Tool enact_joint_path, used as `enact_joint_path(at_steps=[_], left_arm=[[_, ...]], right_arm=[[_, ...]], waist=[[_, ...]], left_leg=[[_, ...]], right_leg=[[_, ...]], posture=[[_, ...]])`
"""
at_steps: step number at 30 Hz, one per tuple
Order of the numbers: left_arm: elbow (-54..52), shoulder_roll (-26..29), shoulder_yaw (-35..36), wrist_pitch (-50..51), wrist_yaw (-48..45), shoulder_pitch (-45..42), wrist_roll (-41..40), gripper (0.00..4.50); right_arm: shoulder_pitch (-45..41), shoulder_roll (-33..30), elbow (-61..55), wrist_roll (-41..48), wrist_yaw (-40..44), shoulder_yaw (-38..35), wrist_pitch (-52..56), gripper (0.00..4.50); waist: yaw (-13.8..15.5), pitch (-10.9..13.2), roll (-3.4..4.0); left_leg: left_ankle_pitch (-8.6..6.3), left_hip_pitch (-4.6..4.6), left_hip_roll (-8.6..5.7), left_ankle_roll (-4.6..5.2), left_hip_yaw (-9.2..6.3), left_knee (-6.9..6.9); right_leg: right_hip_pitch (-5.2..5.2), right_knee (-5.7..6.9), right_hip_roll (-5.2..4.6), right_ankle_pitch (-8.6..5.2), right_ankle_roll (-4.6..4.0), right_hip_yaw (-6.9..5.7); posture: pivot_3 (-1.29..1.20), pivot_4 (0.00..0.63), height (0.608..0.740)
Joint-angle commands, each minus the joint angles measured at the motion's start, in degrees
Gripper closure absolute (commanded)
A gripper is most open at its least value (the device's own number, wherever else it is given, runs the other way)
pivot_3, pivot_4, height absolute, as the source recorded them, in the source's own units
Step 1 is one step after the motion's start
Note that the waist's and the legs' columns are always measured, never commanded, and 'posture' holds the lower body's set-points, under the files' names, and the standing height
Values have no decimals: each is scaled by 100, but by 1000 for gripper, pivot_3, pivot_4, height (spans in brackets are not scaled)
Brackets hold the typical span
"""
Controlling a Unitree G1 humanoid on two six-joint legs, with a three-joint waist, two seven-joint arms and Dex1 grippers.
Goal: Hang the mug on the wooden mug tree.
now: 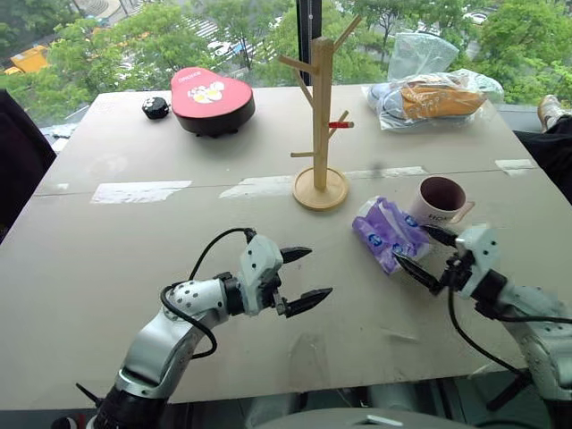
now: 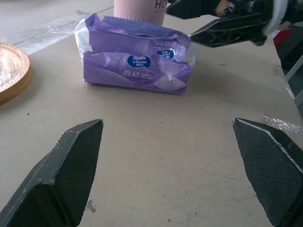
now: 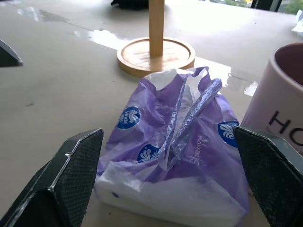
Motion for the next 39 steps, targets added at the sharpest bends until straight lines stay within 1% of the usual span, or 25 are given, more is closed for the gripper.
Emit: enact_joint_path(at_steps=[1, 4, 7, 8, 11, 12, 14, 15, 20, 21, 23, 25, 28, 31, 36, 39], left_arm=[[-261, 49, 44, 5, 88, 0, 30, 0], [-304, 102, 62, -56, 104, 149, 105, 0], [-369, 137, 89, -82, 108, 239, 107, 0], [-387, 162, 90, -87, 99, 264, 117, 0], [-403, 206, 89, -103, 90, 319, 147, 0], [-406, 205, 89, -102, 94, 322, 146, 0], [-413, 199, 86, -100, 103, 322, 143, 0], [-419, 197, 80, -105, 106, 328, 146, 0], [-434, 203, 58, -167, 67, 365, 157, 0], [-425, 207, 38, -176, 32, 345, 145, 0], [-450, 184, -6, -191, -130, 276, -20, 0], [-484, 152, -15, -167, -247, 211, -176, 0], [-514, 137, -74, -54, -475, 11, -454, 0], [-491, 120, -264, 52, -785, -301, -721, 0], [-402, 90, -514, 254, -1157, -806, -1003, 0], [-345, -12, -575, 298, -1209, -1102, -1056, 0]], right_arm=[[-51, 36, 15, -23, -155, 138, 539, 48], [-256, -16, 129, 45, -349, 425, 1695, 48], [-382, -92, 135, 80, -386, 506, 2309, 776], [-405, -103, 125, 76, -401, 505, 2428, 1273], [-442, -138, 116, 32, -387, 539, 2576, 2487], [-452, -145, 121, 9, -385, 553, 2588, 3096], [-465, -170, 125, -47, -362, 605, 2580, 3898], [-464, -172, 119, -57, -349, 628, 2574, 4461], [-367, -231, -83, 141, -109, 580, 2540, 4461], [-282, -338, -230, 314, 109, 520, 2565, 4461], [76, -760, -607, 712, 720, 288, 2585, 4461], [393, -1075, -792, 966, 1086, 21, 2550, 4461], [957, -1592, -825, 1133, 1371, -601, 2587, 4461], [1435, -1915, -645, 1024, 1353, -1454, 2515, 4461], [2282, -2199, -17, 670, 1514, -2741, 2188, 4461], [2374, -2275, 722, 272, 1358, -3193, 1814, 4461]], waist=[[8, 1, 2], [-27, -2, -3], [-24, -13, -20], [-17, -16, -26], [-13, -23, -35], [-15, -24, -36], [-19, -27, -40], [-19, -28, -42], [-18, -32, -47], [-11, -32, -46], [8, -29, -41], [31, -26, -37], [5, -22, -34], [27, -19, -29], [43, -16, -30], [17, -13, -35]], left_leg=[[0, 0, 0, 0, 0, 0], [0, 0, 0, 0, 1, 0], [0, 12, 6, -1, 4, 0], [0, 12, 7, -1, 0, 0], [0, 13, 7, -1, -4, 1], [0, 13, 6, 0, -3, 0], [0, 13, 6, 0, -2, 0], [0, 13, 6, 0, -2, 0], [0, 13, 6, 0, -2, 0], [0, 14, 6, 0, -3, 0], [0, 10, 6, 0, -7, 0], [-1, 3, 3, 1, -14, -1], [-1, 0, 3, 2, -16, -1], [-1, 1, -1, 3, -11, 5], [-2, 6, -4, 5, -13, 15], [-2, 6, -2, 5, -10, 15]], right_leg=[[0, -1, -3, 0, -1, 1], [1, -3, -8, 0, 0, 4], [7, 3, -2, 0, 0, 7], [10, 2, -1, 0, 0, 3], [14, 2, 0, 0, 0, -2], [14, 2, 0, 0, 0, -2], [14, 2, 0, 0, 0, -1], [14, 1, 0, 0, 0, -1], [14, 1, -1, 0, 0, -1], [13, 2, -1, 0, 0, -1], [13, -1, -2, 0, 0, -5], [12, -7, -5, -1, -1, -14], [14, -15, -10, 0, -1, -16], [17, -9, -17, 0, 1, -16], [27, -3, 0, 1, 2, -21], [28, -4, 11, 0, 2, -17]], posture=[[0, 150, 740], [0, 150, 740], [0, 150, 740], [0, 150, 740], [0, 150, 740], [0, 150, 740], [0, 150, 740], [0, 150, 740], [0, 150, 740], [0, 150, 740], [0, 150, 740], [0, 150, 740], [0, 150, 740], [0, 150, 740], [0, 150, 740], [0, 150, 740]])
